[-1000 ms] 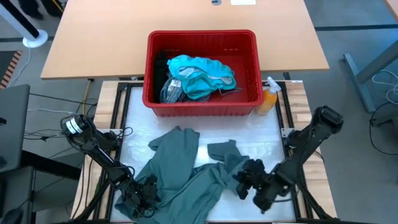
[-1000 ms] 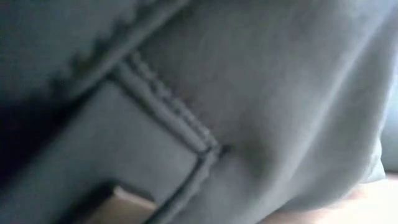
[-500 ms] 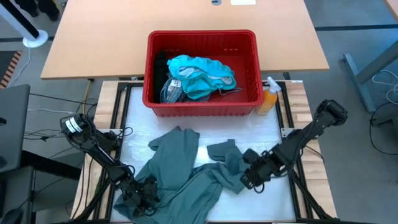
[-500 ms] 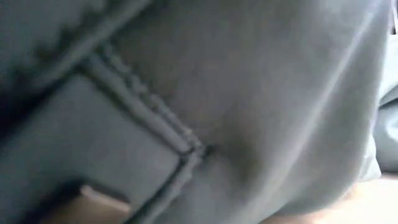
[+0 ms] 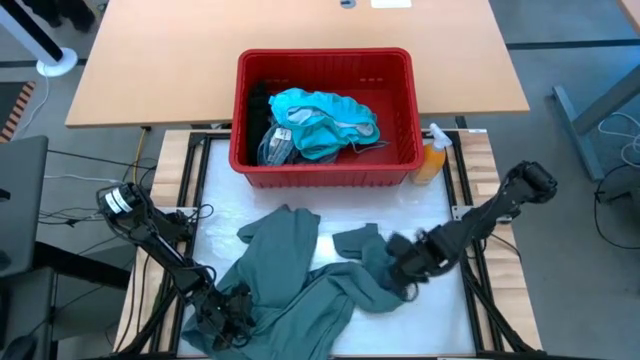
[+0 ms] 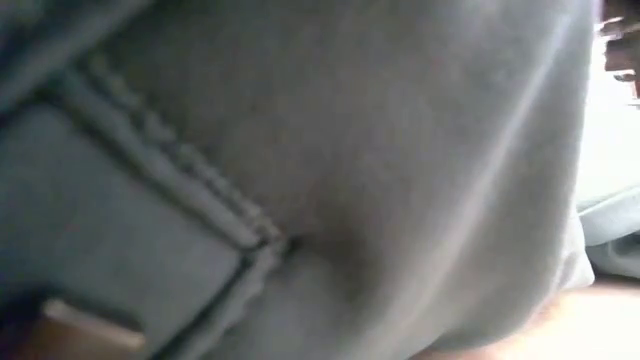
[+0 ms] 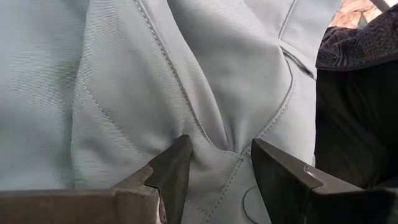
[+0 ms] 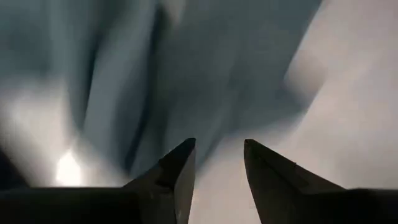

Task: Fold Laundry from Bin
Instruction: Fold the light blue pants

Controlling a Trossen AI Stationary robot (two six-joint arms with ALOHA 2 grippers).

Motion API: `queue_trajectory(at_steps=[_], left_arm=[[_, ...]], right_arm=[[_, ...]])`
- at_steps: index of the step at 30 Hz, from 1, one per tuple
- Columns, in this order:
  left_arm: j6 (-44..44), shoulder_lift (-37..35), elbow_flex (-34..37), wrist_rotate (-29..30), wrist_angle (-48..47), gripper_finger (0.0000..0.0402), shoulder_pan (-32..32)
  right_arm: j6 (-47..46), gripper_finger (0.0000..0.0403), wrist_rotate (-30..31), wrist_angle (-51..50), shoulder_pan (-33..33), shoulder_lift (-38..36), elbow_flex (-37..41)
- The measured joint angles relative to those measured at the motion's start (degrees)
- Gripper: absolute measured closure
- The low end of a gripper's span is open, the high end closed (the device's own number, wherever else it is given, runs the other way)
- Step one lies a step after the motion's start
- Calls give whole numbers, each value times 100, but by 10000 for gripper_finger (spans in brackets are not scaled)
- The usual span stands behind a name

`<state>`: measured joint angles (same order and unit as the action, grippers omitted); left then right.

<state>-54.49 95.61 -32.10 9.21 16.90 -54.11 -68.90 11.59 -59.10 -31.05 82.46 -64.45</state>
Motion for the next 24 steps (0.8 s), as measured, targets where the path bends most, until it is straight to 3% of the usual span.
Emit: queue_trajectory(at_steps=[2, 4, 15, 20, 24], left_arm=[[2, 0, 2, -36, 6, 235, 11], [4, 0, 6, -34, 20, 235, 11], [14, 2, 7, 7, 20, 235, -6], [85, 2, 7, 10, 15, 235, -6], [86, 2, 6, 16, 10, 235, -8]], right_arm=[[65, 241, 1162, 178, 208, 72, 0], [563, 240, 1521, 535, 494, 246, -2], [2573, 213, 1090, 2346, 1672, 1793, 0], [2909, 176, 662, 3176, 1892, 2342, 0], [3027, 164, 545, 3215, 1968, 2693, -29]])
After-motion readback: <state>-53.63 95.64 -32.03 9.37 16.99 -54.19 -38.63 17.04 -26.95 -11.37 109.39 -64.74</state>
